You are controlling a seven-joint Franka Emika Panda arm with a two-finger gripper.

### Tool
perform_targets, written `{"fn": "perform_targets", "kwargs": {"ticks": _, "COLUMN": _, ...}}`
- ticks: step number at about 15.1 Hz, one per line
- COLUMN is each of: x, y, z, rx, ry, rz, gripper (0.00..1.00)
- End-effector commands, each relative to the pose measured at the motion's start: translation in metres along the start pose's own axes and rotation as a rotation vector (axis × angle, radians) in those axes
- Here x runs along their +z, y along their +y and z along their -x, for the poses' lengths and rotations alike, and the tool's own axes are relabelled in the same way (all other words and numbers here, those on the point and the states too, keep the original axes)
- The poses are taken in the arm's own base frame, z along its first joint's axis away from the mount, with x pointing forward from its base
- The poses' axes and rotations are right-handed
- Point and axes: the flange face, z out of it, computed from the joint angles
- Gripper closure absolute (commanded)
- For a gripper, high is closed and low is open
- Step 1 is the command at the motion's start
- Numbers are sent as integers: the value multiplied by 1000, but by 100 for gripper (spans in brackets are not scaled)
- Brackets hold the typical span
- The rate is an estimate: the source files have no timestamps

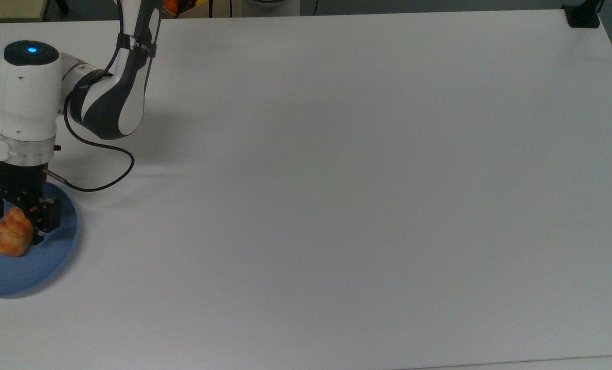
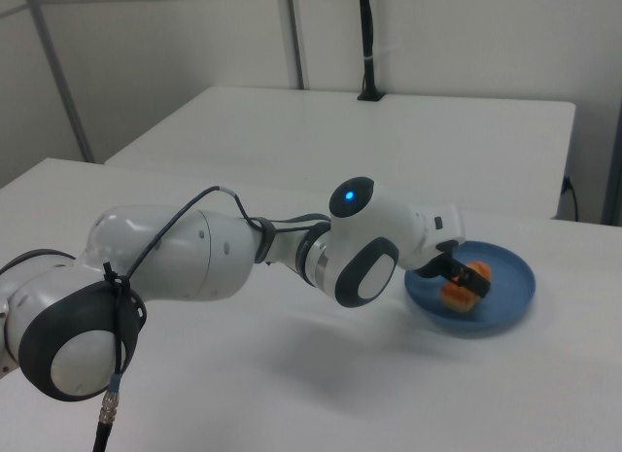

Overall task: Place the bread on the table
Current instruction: 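Lower the gripper around the bread roll and close on it, then lift the bread roll up off the blue plate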

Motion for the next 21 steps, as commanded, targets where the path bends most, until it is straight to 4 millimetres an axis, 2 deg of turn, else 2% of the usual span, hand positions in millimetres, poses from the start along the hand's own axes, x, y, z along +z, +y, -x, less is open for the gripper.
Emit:
{"fn": "perform_targets", "kwargs": {"ticks": 1, "x": 2, "y": -5, "z": 3, "rx": -9, "ry": 8, "rz": -1, "gripper": 32}}
{"fn": "perform_targets", "kwargs": {"ticks": 4, "x": 2, "y": -5, "z": 4, "rx": -1, "ry": 6, "rz": -3, "gripper": 54}}
{"fn": "perform_targets", "kwargs": {"ticks": 6, "x": 0, "y": -5, "z": 2, "rx": 3, "ry": 9, "rz": -3, "gripper": 58}}
{"fn": "perform_targets", "kwargs": {"ticks": 11, "x": -11, "y": -2, "z": -1, "rx": 15, "ry": 9, "rz": -6, "gripper": 58}}
{"fn": "perform_targets", "kwargs": {"ticks": 16, "x": -59, "y": 6, "z": -30, "rx": 41, "ry": 52, "rz": -15, "gripper": 58}}
{"fn": "perform_targets", "kwargs": {"ticks": 21, "x": -110, "y": 4, "z": -44, "rx": 52, "ry": 37, "rz": -37, "gripper": 58}}
